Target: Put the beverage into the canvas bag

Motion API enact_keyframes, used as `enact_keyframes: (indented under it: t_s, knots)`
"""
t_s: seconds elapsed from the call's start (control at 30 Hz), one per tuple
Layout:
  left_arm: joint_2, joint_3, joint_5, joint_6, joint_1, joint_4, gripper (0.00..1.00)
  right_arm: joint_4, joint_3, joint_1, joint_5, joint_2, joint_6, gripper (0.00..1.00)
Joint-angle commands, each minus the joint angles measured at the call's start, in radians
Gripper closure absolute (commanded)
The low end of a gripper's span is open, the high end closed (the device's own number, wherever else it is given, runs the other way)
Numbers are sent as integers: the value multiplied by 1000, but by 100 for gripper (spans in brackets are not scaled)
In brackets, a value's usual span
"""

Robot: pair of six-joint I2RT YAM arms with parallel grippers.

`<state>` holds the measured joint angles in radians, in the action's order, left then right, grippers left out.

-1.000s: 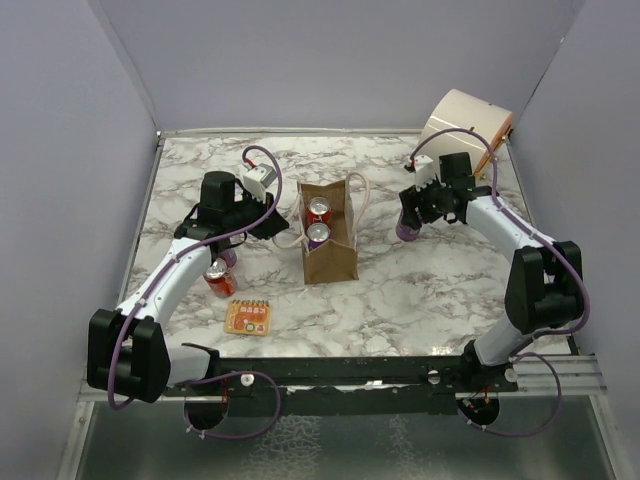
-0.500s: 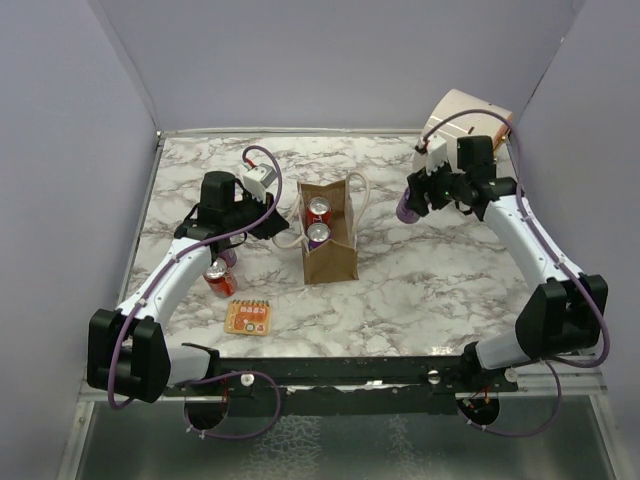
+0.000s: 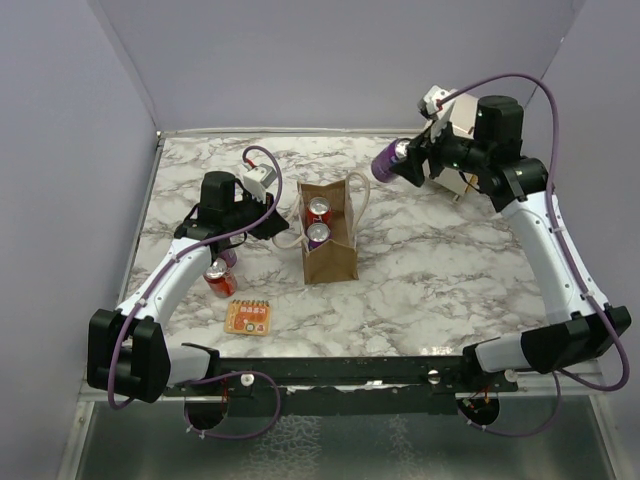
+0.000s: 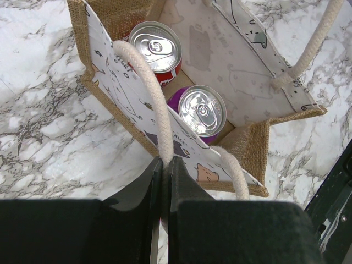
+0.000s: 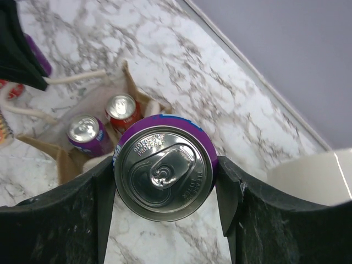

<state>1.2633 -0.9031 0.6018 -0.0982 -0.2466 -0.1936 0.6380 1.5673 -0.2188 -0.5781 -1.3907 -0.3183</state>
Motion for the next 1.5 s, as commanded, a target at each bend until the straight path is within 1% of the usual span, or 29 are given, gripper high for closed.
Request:
enact_keyframes:
  t_s: [0.0,0.2,0.27,0.4,0.67,1.2,1.33,1.47]
  knots:
    - [-1,-34,12,16,-8,-2,100,-29,131,-124,-61,11,-15,77]
    - [-7,-30,6,21,-8,-2,100,60,210,-315,11,-89,-83,78]
    - [-9,-28,1,24,-8,-3,100,84,207,-360,36,-125,-101,78]
    - [-13,-30,0,25,-8,-4,100,79,161,-412,99,-178,-118,78]
    - [-18,-27,-6,31,-8,-8,100,80,138,-430,227,-271,-156,81]
    - [-18,-23,-12,37,-8,-9,100,50,133,-430,467,-333,-145,84]
    - [-16,-23,-12,38,-8,-8,100,49,132,-429,480,-345,-139,84]
    - [-18,-23,-13,38,-8,-9,100,63,135,-430,441,-359,-127,84]
